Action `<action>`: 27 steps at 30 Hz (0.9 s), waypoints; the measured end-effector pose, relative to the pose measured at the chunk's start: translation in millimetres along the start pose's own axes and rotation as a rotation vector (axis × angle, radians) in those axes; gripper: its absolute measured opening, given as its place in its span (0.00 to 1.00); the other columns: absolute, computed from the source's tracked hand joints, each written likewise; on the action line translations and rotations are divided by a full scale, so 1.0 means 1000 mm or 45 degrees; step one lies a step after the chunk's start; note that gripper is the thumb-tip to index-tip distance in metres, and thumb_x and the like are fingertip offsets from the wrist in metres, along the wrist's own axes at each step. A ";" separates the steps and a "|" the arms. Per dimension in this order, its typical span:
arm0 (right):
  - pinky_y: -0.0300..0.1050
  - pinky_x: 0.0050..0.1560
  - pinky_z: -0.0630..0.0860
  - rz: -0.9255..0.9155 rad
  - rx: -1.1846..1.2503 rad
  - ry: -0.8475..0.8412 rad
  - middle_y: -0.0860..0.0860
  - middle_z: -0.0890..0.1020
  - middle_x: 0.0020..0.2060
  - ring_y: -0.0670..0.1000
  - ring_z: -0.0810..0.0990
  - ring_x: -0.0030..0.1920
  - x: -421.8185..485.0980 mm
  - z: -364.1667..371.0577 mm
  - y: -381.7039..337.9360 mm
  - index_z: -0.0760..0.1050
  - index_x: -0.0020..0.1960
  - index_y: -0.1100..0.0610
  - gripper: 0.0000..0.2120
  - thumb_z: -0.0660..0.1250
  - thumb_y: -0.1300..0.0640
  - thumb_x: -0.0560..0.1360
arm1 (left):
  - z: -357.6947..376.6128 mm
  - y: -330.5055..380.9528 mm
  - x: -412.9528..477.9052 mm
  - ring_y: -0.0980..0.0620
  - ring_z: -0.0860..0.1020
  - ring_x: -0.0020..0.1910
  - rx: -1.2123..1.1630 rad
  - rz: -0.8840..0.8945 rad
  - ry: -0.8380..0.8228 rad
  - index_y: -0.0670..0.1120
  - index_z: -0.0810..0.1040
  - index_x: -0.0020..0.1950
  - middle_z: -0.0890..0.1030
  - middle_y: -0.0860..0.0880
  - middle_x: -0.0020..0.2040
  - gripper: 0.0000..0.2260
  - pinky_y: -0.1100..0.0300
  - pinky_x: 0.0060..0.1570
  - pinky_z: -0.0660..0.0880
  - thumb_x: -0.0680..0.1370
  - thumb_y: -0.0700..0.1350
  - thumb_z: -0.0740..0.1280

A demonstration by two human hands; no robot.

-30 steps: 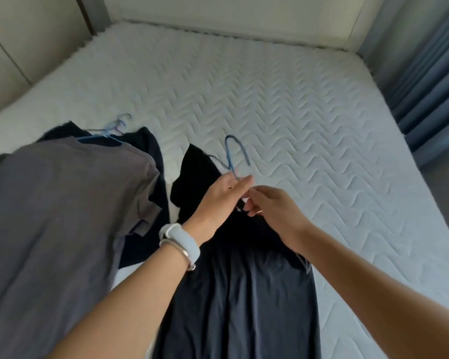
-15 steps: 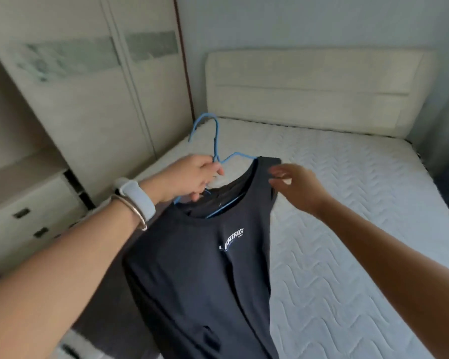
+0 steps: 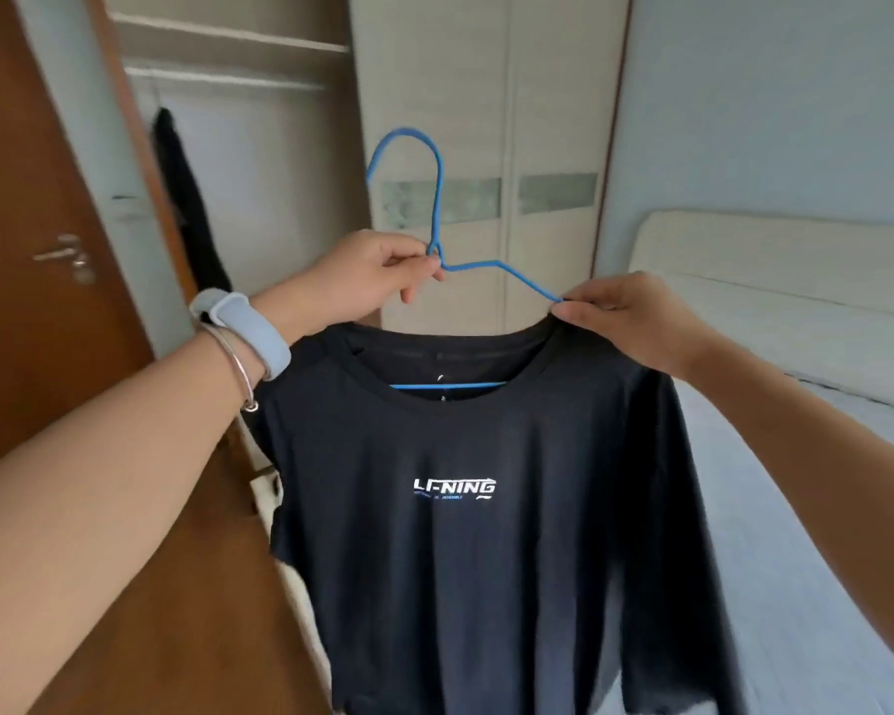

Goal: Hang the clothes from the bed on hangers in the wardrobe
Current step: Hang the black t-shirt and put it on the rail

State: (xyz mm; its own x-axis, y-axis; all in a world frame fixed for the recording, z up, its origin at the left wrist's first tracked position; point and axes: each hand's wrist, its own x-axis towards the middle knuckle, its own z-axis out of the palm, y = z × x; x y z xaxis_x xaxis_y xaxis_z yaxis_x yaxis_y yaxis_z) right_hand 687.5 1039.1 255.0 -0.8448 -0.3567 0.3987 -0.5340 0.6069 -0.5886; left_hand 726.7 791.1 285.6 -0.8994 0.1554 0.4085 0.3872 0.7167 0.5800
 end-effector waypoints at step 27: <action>0.21 0.26 0.66 -0.220 0.572 -0.212 0.44 0.75 0.31 0.42 0.69 0.31 0.243 0.366 -0.277 0.76 0.33 0.47 0.14 0.63 0.52 0.77 | -0.296 -0.324 -0.099 0.59 0.74 0.35 0.283 -0.349 0.405 0.50 0.77 0.49 0.78 0.55 0.36 0.09 0.67 0.39 0.69 0.80 0.45 0.57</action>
State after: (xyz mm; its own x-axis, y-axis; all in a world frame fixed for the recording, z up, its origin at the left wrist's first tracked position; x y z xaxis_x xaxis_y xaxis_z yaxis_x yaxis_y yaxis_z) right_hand 619.0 524.5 258.0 -0.7172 -0.5552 0.4212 -0.5965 0.1765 -0.7830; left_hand 750.0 342.5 265.9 -0.8423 -0.2511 0.4769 0.0599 0.8358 0.5458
